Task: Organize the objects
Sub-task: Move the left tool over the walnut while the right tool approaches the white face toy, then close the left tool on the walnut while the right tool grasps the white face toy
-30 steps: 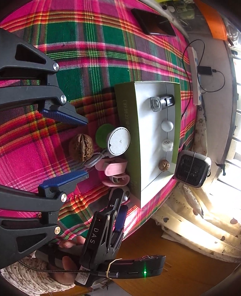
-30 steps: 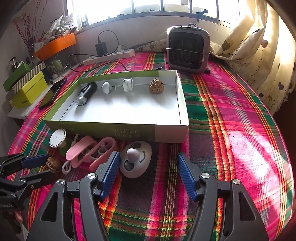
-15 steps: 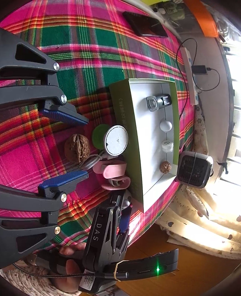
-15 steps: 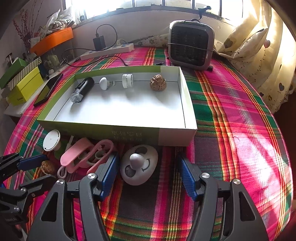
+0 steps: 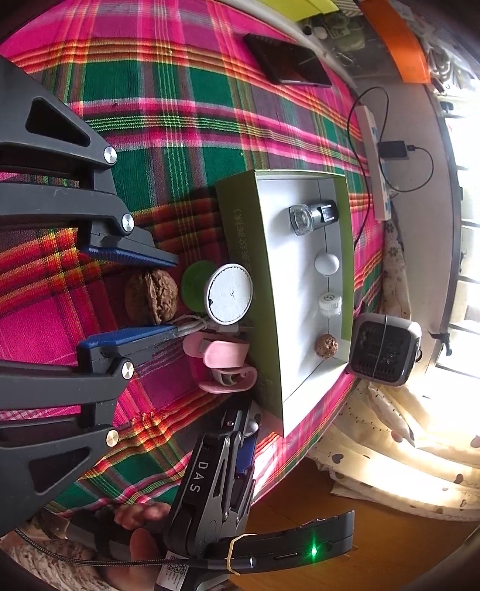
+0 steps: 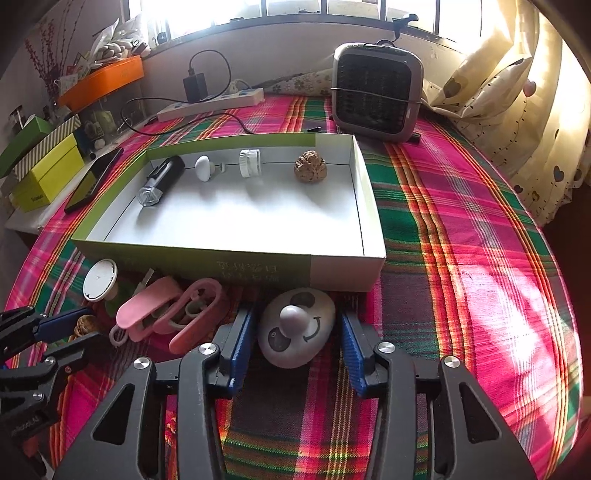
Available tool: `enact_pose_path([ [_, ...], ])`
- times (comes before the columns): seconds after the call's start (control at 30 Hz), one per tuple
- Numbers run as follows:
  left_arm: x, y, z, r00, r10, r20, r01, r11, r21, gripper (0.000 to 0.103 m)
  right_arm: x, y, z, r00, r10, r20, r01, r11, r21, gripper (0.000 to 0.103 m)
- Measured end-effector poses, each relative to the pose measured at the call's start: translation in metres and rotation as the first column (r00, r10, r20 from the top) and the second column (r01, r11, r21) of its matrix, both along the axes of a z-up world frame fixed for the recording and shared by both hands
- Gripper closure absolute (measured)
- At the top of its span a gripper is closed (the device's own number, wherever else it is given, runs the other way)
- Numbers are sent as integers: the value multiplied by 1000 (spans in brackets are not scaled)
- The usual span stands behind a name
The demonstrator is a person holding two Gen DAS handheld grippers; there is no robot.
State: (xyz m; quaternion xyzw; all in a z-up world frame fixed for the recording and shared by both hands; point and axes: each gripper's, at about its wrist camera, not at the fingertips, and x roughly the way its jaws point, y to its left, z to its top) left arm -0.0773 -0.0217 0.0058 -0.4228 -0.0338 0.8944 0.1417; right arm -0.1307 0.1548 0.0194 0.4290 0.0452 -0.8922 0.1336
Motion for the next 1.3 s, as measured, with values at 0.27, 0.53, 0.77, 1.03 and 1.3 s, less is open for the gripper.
enact_pose_path([
  [0.27, 1, 0, 0, 1000, 2, -3, -2, 1000, 5, 75, -1, 2, 0, 1000, -1, 2, 1, 1000, -15, 61],
  [0.53, 1, -1, 0, 1000, 2, -4, -2, 1000, 4, 75, 0, 2, 0, 1000, 4, 1, -3, 1000, -17, 61],
  [0.77, 2, -1, 0, 1000, 4, -6, -4, 1000, 4, 75, 0, 3, 0, 1000, 2, 2, -2, 1000, -23, 61],
  [1.03, 4, -3, 7, 1000, 0, -23, 0, 1000, 6, 75, 3, 4, 2, 1000, 12, -11, -12, 999, -29, 61],
  [1.3, 9, -1, 19, 999, -9, -46, 9, 1000, 9, 75, 7, 7, 9, 1000, 13, -25, -14, 999, -42, 61],
])
